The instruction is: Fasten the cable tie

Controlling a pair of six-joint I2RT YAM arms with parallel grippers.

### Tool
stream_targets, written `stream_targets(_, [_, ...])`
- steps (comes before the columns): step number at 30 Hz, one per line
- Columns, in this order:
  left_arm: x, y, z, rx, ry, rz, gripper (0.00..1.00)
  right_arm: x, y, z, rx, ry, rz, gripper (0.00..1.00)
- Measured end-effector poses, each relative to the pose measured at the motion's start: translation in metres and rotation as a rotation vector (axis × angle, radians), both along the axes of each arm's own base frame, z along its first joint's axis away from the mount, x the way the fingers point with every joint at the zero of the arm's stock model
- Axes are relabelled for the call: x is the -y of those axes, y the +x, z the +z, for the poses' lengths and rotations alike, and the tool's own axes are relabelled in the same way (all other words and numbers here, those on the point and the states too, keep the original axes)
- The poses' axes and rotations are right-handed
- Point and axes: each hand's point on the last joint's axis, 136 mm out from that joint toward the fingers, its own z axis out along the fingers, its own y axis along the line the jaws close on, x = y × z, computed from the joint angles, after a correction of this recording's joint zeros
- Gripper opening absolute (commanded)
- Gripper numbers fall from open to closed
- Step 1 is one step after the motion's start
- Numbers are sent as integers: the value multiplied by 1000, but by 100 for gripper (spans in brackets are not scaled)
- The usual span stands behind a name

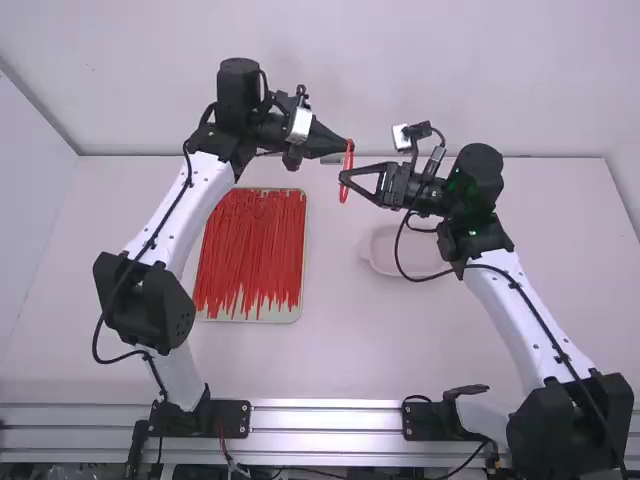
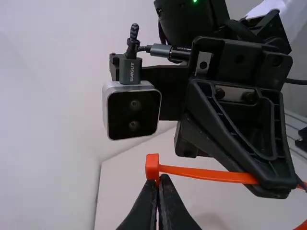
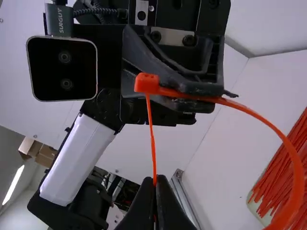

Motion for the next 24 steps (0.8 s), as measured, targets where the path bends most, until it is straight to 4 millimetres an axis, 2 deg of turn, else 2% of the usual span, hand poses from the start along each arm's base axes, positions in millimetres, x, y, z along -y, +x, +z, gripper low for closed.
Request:
stream_targets(7, [-1, -4, -12, -58, 21, 0, 2, 5, 3, 0, -19, 4, -14, 0])
stream_targets(24, [3, -15, -23, -85, 33, -26, 2, 10, 8, -1, -32, 6, -34, 0])
